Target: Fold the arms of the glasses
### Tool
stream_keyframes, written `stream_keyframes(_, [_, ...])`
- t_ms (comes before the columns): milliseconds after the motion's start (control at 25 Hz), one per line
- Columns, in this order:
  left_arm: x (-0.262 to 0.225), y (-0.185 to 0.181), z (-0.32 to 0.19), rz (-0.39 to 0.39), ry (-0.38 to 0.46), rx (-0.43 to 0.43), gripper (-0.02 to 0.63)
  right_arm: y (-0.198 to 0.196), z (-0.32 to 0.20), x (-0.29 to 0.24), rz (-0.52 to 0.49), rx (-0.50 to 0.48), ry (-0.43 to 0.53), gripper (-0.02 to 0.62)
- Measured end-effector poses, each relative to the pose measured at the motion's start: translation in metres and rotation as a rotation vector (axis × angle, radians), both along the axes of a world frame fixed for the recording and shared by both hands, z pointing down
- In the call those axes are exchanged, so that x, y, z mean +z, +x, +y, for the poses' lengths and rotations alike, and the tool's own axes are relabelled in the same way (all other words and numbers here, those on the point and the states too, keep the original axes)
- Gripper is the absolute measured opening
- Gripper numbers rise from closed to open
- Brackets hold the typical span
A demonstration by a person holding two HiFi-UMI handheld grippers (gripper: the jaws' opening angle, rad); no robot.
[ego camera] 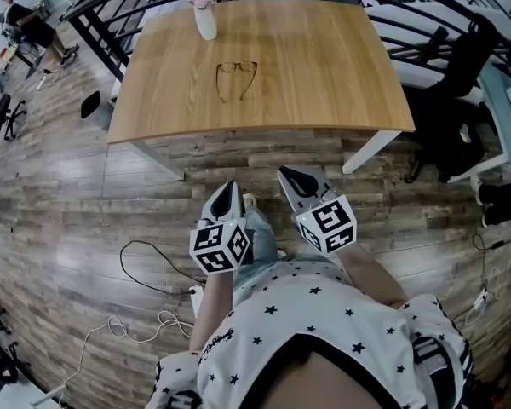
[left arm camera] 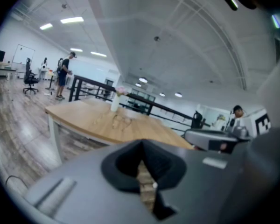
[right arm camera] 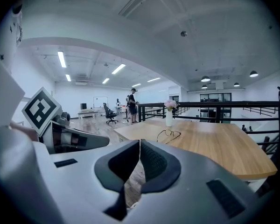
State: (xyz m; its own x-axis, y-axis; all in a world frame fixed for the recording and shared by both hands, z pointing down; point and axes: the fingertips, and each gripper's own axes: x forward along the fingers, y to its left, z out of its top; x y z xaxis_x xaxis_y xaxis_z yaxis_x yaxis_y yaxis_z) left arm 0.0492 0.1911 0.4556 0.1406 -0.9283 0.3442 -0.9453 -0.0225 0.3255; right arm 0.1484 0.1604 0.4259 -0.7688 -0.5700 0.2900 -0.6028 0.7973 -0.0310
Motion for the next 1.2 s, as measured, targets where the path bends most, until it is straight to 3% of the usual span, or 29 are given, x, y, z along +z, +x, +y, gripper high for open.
stream_keyframes(400, [0.011,-0.022,-0.047,0.015,-0.004,0.003,0.006,-0.016,-0.049,0.005,0.001,0.007,0.0,0.017])
stream_keyframes(1200, [0.006,-0.093,-0.174,0.022,-0.026,0.055,0.008,-0.093,-0.176,-0.006,0.028,0.024,0.011,0.018])
